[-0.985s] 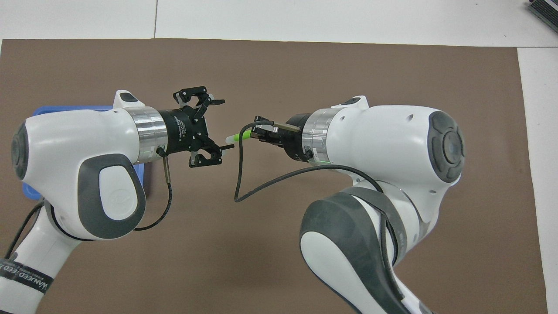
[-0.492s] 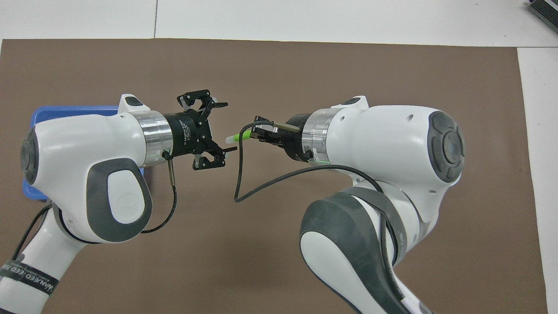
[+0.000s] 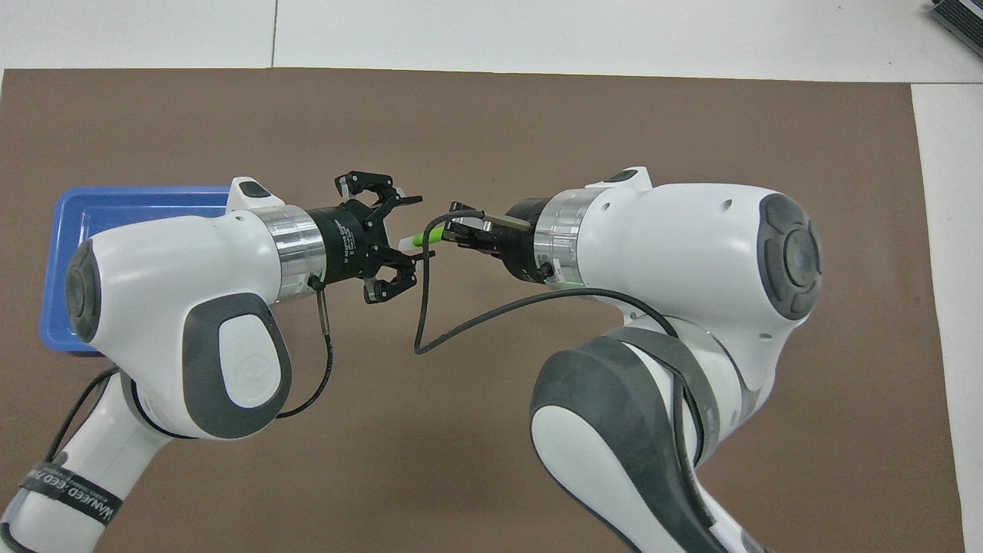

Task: Right arm passes pens to left for tray arrangement
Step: 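Close the left gripper on the green pen and open the right gripper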

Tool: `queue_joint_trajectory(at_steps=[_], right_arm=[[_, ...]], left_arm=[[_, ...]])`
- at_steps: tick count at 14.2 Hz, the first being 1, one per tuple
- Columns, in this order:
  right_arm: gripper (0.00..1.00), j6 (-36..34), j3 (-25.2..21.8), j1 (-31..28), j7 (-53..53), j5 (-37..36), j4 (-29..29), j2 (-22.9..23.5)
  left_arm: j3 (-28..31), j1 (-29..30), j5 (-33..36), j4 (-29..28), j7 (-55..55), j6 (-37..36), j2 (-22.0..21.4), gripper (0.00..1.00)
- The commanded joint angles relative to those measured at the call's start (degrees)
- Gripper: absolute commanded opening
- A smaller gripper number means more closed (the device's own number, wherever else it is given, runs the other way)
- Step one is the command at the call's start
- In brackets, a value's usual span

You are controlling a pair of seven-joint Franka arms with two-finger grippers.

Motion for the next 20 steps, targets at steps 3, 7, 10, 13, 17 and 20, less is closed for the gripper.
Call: queue_joint_trajectory(at_steps=[3,7,10,13,17,20], right_arm=[[0.00,-0.48,0.42,-0.80,-1.37,0.26,0.40,-0.12],[0.00,-0.48,0.42,-0.88,-1.37,0.35,0.49,-0.12],[0.00,-0.48,0.42,-0.88,-1.37,0.44,0.49,-0.12],[0.35,-0.57,0.33,-0.88,-1.28,0.44,0.49,-0.30],[1.00,-0.74,-0.11,-1.06,-1.28,0.18,0.49,-0.74],[1.00,-3.80,-0.11,-4.47,-2.76,-5.68,0.49,-1.44]], left_arm=[[0.49,-0.79,-0.56,-1.45,-2.05,1.06,-1.60,0.13],[0.41,-1.40,-0.38,-1.27,-0.65,0.97,-1.42,0.00],[0.41,-1.31,-0.38,-1.19,-1.00,0.79,-1.42,0.00],[0.41,-1.05,-0.47,-1.10,-1.26,0.27,-1.51,0.00],[0.41,-0.79,-0.38,-1.10,-1.09,0.18,-1.51,0.00],[0.67,-0.17,-0.29,-1.19,0.31,-0.69,-1.60,0.00]])
